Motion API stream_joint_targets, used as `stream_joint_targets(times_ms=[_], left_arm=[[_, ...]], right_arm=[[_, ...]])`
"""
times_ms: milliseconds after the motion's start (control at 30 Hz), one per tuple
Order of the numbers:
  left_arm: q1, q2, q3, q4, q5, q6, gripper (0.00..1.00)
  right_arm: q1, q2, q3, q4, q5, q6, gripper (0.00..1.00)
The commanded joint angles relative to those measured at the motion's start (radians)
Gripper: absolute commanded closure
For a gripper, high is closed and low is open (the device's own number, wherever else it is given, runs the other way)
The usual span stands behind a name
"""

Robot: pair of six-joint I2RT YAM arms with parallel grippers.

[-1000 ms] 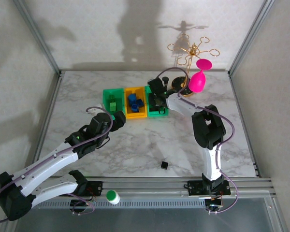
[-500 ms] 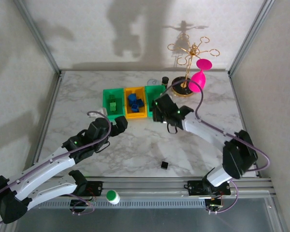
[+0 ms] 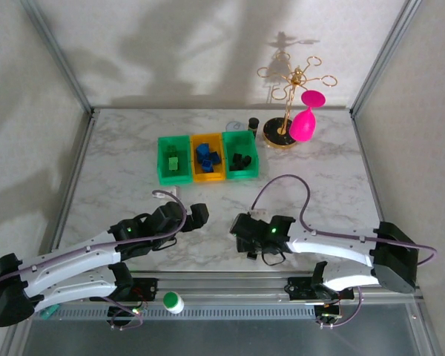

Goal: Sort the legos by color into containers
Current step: Pick up the lego from the bottom-center of the table.

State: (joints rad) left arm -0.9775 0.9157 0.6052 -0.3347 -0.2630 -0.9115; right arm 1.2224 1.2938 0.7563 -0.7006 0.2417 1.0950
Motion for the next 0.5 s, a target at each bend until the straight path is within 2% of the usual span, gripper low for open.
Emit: stream_joint_targets(times_ms=[0, 133, 367, 467], left_arm=[[-0.015, -0.002, -0.015, -0.013, -0.043, -0.040, 0.01], [-0.018, -0.011, -0.029, -0.013, -0.050, -0.052, 0.00], [-0.018, -0.025, -0.033, -0.033, -0.073, -0.057, 0.00], [-0.018, -0.028, -0.030, -0.043, -0.082, -0.056, 0.00]], right_arm=[[0.051, 0.049, -0.021, -0.046, 0.023, 0.155, 0.33], [0.080, 0.099, -0.038, -0.005, 0.004, 0.179, 0.34], [0.083, 0.136, -0.032, 0.030, 0.027, 0.161, 0.52], [0.082, 0.173, -0.008, 0.013, 0.040, 0.143, 0.57]])
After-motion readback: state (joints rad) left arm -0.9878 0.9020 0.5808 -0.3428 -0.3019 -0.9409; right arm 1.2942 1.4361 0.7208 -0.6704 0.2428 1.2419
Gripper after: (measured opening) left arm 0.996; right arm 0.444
